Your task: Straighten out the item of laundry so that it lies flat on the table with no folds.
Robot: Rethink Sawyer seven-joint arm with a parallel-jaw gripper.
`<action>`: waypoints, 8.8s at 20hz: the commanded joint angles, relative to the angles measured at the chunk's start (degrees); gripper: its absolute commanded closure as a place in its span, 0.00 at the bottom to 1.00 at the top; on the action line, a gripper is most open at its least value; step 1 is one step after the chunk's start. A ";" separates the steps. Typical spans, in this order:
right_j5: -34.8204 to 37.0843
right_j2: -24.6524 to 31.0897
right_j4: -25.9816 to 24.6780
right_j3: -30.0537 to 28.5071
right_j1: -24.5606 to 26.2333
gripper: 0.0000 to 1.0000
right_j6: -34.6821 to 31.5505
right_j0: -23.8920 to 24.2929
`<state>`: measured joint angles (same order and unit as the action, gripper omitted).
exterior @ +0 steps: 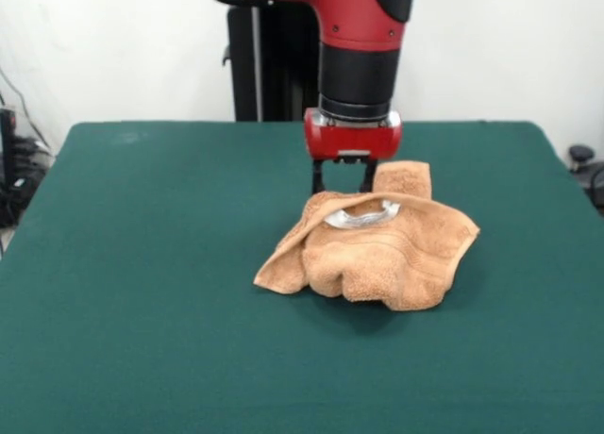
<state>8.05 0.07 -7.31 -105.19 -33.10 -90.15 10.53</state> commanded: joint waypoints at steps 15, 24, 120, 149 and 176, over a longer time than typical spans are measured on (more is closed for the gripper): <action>4.27 6.75 -0.87 4.20 -3.71 0.00 -4.37 0.22; 5.80 6.02 -0.14 5.10 -4.74 0.00 -4.97 -1.00; -6.14 5.22 -4.01 1.87 2.07 0.00 -7.07 -1.49; -5.90 2.15 -4.49 -0.14 -1.42 0.00 -8.38 -3.95; -5.27 1.32 -3.37 -1.96 -3.09 1.00 -9.04 -4.29</action>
<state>3.47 -0.21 -9.48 -103.71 -38.32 -90.15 7.65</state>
